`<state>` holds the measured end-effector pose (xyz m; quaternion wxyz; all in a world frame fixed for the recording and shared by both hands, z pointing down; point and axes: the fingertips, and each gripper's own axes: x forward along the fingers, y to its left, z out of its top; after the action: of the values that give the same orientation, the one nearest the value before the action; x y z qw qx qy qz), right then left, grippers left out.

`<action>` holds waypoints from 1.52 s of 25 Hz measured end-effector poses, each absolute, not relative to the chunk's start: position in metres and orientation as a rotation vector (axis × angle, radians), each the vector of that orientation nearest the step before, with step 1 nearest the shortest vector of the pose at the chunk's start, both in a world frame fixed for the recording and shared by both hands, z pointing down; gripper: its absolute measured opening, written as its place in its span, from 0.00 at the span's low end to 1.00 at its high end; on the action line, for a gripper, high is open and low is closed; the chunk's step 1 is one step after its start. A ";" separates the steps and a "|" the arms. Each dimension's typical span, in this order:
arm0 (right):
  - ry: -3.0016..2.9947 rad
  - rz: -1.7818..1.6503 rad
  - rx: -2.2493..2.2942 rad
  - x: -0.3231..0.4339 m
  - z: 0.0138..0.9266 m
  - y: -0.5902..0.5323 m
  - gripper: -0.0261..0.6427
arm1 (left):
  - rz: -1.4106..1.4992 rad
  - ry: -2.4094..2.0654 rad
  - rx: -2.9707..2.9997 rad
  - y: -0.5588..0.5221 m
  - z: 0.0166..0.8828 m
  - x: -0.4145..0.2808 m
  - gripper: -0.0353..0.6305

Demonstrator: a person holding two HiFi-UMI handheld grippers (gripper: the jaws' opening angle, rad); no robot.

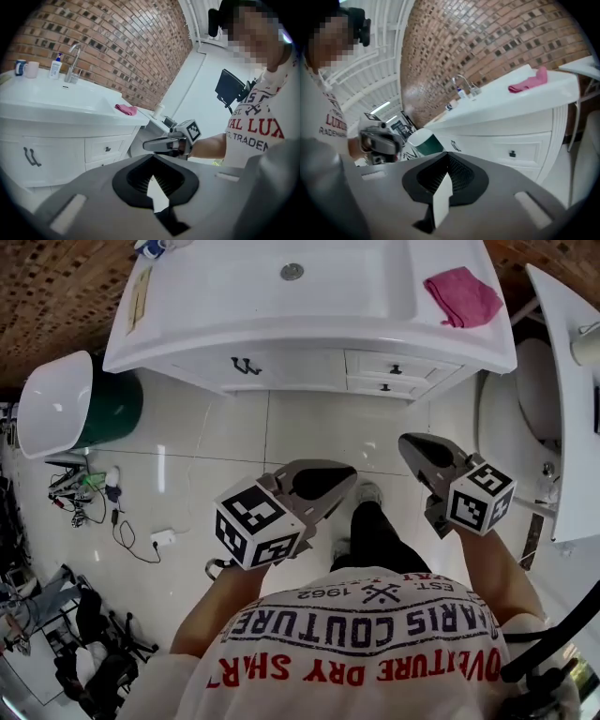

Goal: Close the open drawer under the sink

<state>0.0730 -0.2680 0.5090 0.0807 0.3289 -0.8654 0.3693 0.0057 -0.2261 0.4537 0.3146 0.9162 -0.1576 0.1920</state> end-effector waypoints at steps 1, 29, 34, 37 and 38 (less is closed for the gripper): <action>-2.639 1.093 0.952 0.063 0.484 -0.249 0.05 | 0.500 -0.412 2.430 -0.214 0.445 0.003 0.04; -2.739 0.646 1.049 0.002 0.295 0.119 0.05 | 0.183 -0.354 2.749 0.122 0.288 -0.049 0.04; -2.760 0.659 1.075 0.025 0.300 0.218 0.05 | 0.224 -0.320 2.770 0.224 0.297 -0.016 0.04; -2.774 0.683 1.082 0.039 0.303 0.282 0.05 | 0.254 -0.309 2.768 0.286 0.302 -0.002 0.04; -2.776 0.685 1.085 0.045 0.304 0.299 0.05 | 0.265 -0.311 2.771 0.302 0.302 0.002 0.04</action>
<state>0.0448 0.2993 0.3037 0.0416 0.3545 -0.9069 0.2239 0.0017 0.3024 0.3017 0.1695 0.9750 -0.1094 0.0934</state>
